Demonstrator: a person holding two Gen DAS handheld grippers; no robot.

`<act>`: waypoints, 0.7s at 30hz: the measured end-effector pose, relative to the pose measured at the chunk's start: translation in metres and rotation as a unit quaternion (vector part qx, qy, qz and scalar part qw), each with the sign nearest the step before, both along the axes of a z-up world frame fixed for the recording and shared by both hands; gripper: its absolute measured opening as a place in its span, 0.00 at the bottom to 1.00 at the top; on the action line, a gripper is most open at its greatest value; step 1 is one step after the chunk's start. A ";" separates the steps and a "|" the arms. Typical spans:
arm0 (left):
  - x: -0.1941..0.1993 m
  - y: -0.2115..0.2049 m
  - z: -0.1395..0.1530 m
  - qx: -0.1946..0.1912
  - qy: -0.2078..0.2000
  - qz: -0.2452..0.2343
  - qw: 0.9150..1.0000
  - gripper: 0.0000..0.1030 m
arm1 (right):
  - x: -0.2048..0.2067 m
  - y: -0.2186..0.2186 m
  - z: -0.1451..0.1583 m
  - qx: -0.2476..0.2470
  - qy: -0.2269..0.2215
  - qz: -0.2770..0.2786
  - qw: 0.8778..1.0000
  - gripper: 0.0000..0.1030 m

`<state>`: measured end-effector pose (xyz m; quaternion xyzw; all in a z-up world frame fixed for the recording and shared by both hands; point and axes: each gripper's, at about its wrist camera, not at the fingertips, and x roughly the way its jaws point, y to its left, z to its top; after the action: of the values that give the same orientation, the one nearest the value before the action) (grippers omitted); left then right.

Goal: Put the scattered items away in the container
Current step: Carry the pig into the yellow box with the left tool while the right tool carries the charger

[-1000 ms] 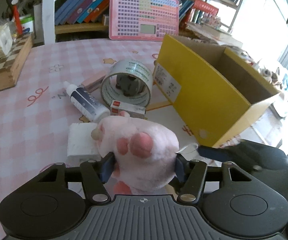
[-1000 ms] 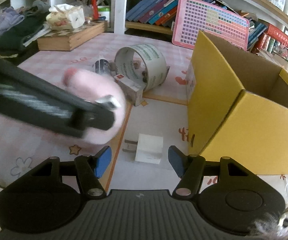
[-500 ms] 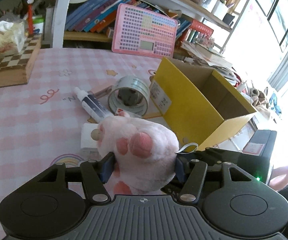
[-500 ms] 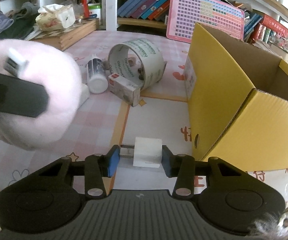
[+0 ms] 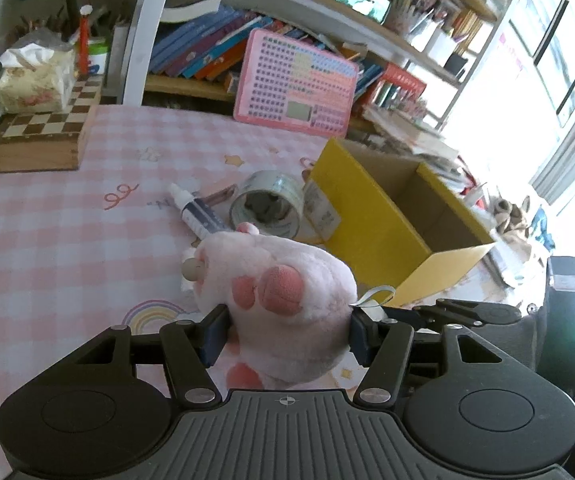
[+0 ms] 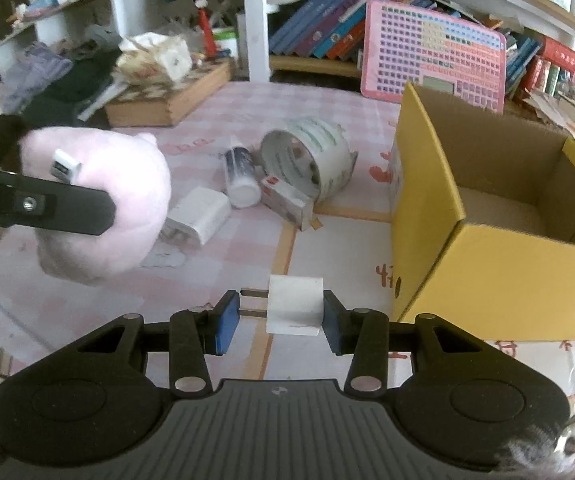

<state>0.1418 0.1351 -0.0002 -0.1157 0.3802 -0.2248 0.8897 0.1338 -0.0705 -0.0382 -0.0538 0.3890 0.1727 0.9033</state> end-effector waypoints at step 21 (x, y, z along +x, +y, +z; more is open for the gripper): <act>-0.040 -0.024 0.015 -0.058 -0.002 -0.082 0.995 0.58 | -0.070 -0.051 0.038 0.010 0.010 -0.121 0.993 0.40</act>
<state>0.1023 0.1115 0.0148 -0.1352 0.3725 -0.3190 0.8609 0.0641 -0.1213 -0.0005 0.0042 0.3996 0.0667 0.9142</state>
